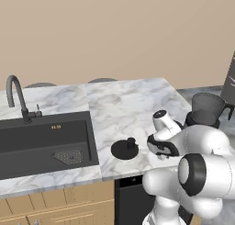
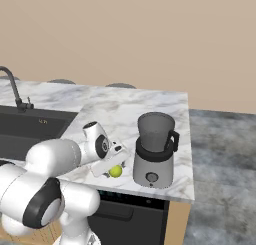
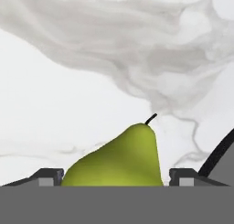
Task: Open the blender lid, put the pear in the blender, close the lid, and start the blender.
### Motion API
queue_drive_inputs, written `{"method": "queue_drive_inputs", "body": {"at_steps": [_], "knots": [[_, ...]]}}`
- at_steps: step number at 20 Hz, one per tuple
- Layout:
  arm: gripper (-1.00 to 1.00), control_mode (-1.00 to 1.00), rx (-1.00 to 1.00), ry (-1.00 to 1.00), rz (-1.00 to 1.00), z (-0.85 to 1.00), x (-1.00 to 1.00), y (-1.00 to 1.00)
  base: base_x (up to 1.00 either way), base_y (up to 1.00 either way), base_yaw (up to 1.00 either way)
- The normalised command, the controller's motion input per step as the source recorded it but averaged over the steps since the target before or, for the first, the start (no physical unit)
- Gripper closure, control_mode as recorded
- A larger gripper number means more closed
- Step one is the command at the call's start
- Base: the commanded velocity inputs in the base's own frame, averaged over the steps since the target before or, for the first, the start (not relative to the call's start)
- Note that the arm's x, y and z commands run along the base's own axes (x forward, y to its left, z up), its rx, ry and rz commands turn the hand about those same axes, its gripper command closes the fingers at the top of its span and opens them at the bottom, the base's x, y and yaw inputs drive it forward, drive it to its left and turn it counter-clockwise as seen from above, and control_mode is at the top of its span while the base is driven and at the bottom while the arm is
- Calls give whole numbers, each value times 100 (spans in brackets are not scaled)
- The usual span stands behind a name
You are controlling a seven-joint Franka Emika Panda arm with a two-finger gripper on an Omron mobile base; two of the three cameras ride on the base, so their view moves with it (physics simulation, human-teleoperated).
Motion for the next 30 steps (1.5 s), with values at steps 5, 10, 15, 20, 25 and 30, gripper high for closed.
{"method": "queue_drive_inputs", "body": {"at_steps": [5,10,15,20,25,30], "knots": [[100,-100,0,-6,3,9,-14,0,0,0,0],[100,-100,-1,-21,1,91,-25,0,0,0,0],[100,-100,-2,-18,0,100,-16,-2,0,0,0],[100,-100,-1,-19,0,98,-15,-3,0,0,0],[100,-100,-7,-15,0,100,-12,0,0,0,0],[100,-100,-4,-9,0,91,-9,-7,0,0,0]]}}
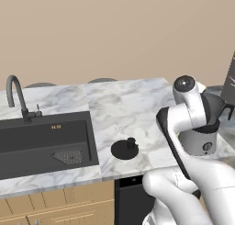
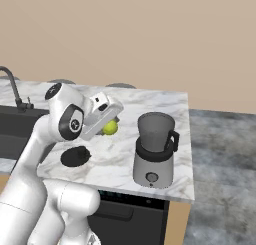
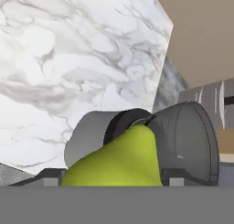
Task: Open the blender lid, put the pear in the blender, close the lid, and start the blender.
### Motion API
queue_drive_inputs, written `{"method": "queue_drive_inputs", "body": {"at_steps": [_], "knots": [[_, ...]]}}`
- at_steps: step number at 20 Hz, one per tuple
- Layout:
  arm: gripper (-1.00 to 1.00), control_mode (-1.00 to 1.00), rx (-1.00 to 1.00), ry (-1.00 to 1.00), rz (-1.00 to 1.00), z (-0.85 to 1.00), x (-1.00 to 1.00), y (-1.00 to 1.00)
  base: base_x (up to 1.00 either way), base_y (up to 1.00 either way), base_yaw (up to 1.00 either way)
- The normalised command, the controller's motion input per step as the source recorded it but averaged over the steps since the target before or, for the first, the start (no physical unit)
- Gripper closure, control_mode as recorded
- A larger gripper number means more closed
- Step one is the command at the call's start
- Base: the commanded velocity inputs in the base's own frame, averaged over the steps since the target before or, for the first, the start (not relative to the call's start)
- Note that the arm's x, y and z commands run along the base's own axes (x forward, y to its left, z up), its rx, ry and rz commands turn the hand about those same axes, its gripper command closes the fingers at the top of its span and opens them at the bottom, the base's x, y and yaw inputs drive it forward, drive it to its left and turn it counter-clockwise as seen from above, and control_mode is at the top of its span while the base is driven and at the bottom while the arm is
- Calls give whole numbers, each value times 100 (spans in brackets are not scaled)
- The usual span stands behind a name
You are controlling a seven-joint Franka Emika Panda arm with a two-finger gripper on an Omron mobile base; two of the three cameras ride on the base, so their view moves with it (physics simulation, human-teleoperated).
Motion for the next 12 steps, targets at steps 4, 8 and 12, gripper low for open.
{"method": "queue_drive_inputs", "body": {"at_steps": [4,8,12], "knots": [[100,-100,-1,-4,0,75,-16,-23,0,0,0],[100,-100,0,-2,0,76,-11,-37,0,0,0],[100,-100,1,1,0,40,-1,-57,0,0,0]]}}
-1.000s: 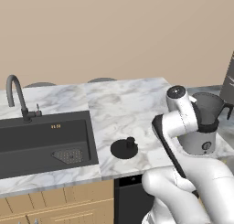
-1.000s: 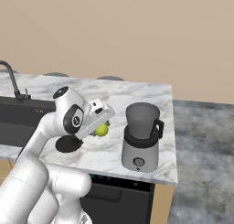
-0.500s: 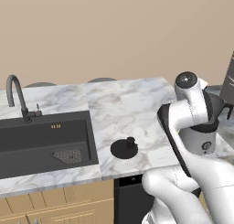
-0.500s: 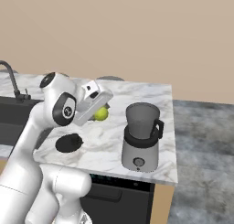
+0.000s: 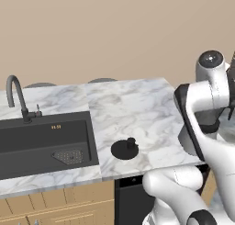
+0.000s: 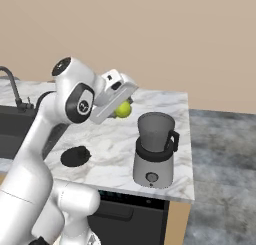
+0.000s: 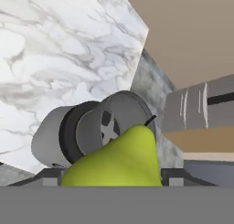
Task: Open the blender lid, put the pear in the blender, close the lid, and start the blender.
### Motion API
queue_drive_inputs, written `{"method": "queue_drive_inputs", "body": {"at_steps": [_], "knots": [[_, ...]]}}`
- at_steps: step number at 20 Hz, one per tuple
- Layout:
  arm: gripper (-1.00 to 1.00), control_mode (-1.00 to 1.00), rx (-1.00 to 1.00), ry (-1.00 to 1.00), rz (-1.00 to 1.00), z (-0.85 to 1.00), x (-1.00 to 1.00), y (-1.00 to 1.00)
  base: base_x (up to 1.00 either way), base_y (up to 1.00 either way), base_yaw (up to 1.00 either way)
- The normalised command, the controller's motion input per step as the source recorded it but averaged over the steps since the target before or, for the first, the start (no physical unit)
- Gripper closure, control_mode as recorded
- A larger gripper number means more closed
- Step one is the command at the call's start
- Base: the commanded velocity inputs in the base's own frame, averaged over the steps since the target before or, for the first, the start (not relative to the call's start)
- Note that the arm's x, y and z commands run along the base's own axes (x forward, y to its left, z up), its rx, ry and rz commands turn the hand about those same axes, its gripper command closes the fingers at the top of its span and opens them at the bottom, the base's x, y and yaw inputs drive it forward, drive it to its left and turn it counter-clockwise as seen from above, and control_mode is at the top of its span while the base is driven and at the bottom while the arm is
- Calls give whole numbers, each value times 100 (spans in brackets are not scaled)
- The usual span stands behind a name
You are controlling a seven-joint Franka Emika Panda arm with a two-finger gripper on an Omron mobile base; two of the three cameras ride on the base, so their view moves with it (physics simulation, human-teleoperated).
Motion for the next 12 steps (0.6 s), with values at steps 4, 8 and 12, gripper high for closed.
{"method": "queue_drive_inputs", "body": {"at_steps": [4,8,12], "knots": [[100,-100,10,26,0,-14,4,-54,0,0,0],[100,-100,12,28,3,-36,9,-39,0,0,0],[100,-100,11,24,4,-34,18,-28,0,0,0]]}}
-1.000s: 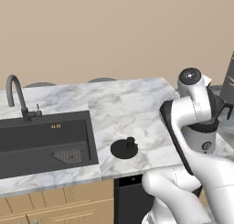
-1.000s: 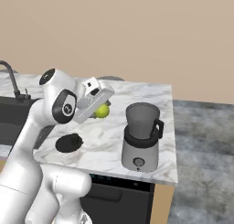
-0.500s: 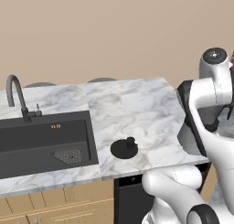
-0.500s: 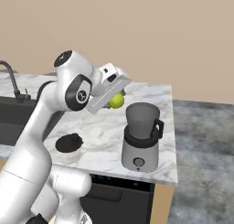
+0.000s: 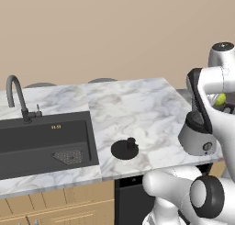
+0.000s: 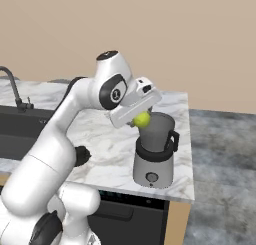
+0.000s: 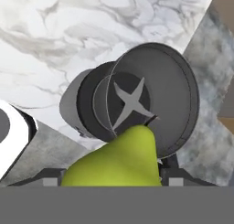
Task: Open the blender lid, put the pear in the blender, close the lid, and start the blender.
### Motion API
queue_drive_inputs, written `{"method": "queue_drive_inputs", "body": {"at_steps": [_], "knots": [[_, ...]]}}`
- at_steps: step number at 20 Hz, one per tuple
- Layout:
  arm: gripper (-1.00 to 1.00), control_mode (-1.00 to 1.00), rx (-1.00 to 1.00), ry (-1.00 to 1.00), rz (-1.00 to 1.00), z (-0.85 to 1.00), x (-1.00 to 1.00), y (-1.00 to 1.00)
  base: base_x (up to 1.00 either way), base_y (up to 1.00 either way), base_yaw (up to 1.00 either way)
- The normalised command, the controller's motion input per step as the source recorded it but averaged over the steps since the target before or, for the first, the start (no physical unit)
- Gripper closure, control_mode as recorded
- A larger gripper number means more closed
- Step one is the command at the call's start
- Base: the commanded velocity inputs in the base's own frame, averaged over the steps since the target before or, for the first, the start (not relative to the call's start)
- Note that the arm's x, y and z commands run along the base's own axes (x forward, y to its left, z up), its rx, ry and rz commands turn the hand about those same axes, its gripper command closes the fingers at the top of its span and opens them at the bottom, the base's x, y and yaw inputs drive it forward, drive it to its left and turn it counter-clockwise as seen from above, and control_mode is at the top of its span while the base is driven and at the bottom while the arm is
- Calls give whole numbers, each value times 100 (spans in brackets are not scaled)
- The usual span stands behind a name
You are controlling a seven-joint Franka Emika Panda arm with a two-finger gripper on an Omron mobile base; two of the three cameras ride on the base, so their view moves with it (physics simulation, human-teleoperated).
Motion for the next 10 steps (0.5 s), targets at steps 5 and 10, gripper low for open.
{"method": "queue_drive_inputs", "body": {"at_steps": [5,10], "knots": [[100,-100,9,12,7,-51,6,-10,0,0,0],[100,-100,7,1,10,-63,0,-1,0,0,0]]}}
